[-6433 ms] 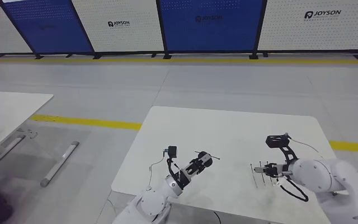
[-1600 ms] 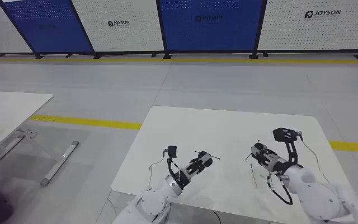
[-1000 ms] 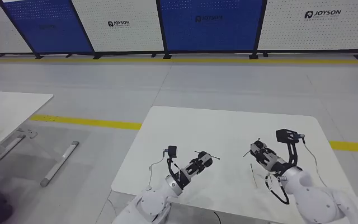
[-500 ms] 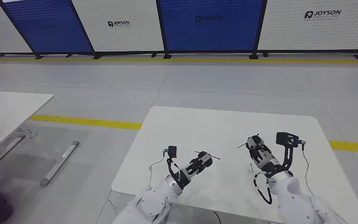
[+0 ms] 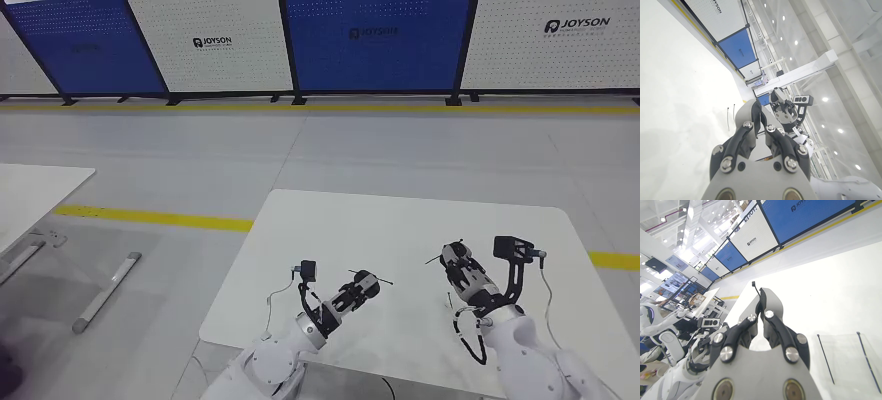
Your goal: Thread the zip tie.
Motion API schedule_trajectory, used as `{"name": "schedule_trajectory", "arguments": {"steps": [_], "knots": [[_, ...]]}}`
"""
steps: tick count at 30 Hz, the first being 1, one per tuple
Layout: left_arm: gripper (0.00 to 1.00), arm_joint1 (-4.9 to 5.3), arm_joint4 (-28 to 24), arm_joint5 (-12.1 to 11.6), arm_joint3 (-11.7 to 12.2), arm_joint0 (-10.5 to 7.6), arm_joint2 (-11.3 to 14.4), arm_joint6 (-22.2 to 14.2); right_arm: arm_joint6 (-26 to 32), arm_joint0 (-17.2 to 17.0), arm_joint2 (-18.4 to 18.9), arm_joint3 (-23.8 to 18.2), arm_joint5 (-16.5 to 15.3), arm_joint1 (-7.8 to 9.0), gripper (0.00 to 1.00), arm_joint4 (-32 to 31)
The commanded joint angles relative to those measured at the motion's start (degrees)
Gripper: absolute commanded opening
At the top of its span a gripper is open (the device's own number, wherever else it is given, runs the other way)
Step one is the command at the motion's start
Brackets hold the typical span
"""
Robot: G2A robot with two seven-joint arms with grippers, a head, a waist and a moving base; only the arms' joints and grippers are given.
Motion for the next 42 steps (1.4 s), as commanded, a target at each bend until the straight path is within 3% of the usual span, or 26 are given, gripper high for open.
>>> {"name": "schedule_trajectory", "arguments": {"steps": [1,25,28,36,42], "knots": [[0.00,0.00,0.00,0.00,0.00,0.00,0.00,0.00,0.00,0.00,0.00,0.00,0.00,0.00,0.00,0.00],[0.00,-0.01,0.08,0.06,-0.03,-0.06,0.00,0.13,-0.21,-0.02,0.07,0.09,-0.07,-0.02,0.00,-0.04],[0.00,-0.08,1.42,-0.17,-0.15,-0.26,0.11,2.17,-4.35,-0.99,-0.32,1.58,-1.36,-0.47,0.00,-0.27],[0.00,-0.42,0.90,-0.32,-0.17,-0.80,1.16,5.02,-14.06,-3.07,-4.71,6.38,-11.21,-2.37,0.00,5.04],[0.00,-0.42,0.90,-0.32,-0.17,-0.80,1.16,5.02,-14.06,-3.07,-4.71,6.38,-11.21,-2.37,0.00,5.04]]}}
